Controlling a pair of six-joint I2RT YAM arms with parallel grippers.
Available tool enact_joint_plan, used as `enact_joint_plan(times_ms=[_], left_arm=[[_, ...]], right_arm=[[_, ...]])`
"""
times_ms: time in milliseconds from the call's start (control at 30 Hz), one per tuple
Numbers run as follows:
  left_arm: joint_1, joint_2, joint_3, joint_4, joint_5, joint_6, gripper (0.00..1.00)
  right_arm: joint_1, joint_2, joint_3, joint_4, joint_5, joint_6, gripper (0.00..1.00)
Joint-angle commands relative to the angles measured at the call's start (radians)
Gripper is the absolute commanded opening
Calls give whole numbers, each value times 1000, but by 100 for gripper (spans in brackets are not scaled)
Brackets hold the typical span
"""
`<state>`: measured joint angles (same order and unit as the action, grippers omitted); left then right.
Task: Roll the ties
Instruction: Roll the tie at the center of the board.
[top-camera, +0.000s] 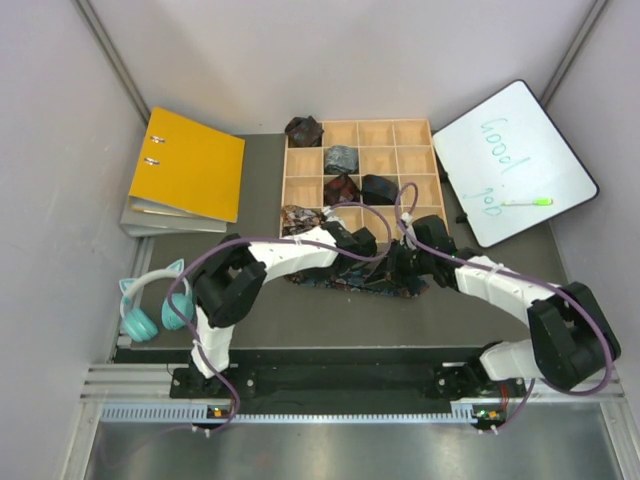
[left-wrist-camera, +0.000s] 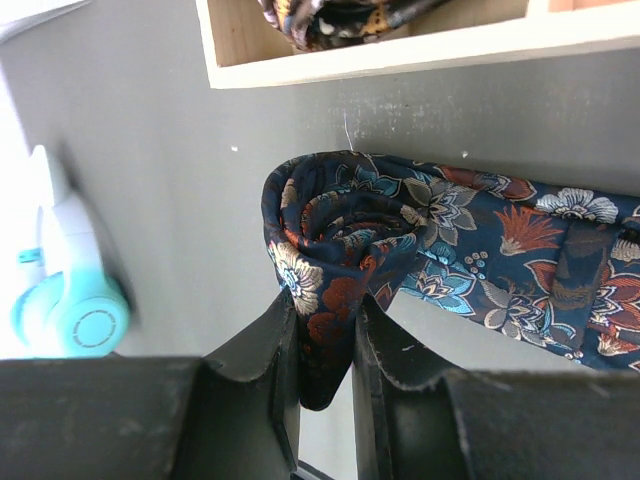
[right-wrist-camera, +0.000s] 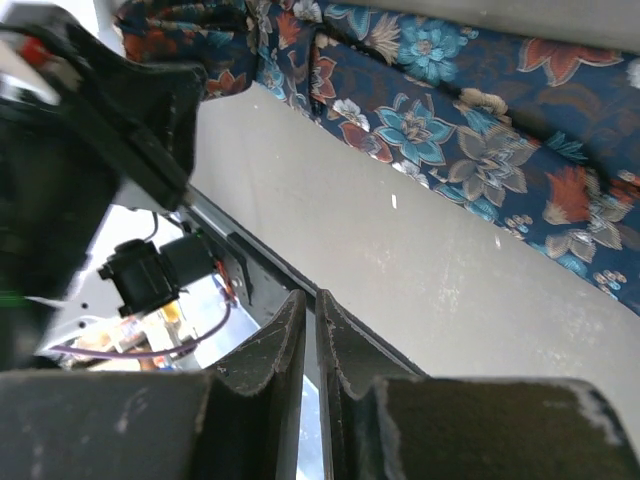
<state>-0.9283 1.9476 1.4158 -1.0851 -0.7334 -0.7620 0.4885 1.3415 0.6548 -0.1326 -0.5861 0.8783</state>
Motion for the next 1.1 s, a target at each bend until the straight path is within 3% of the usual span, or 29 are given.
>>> enact_joint_plan(times_ms=[0,267,700,900,1067], left_arm=[[-38,59,61,-101,-109,-71,13],[-99,165,109,-202,-204,-129,14],[-135,304,232,-216,-176,-117,19],[-142,301,235,-155,-83,-65,40],[-142,264,215,-64,31,-5,49]], right_arm=[[-45,-77,-37,30,-17,10,9],[-76,-163,-50,-21,11,11,10],[-77,-246,-29,-104,57,5,10],[-76,-280,-15,-148,78,1,11],[-77,-288,-9,-156,88,2,11]])
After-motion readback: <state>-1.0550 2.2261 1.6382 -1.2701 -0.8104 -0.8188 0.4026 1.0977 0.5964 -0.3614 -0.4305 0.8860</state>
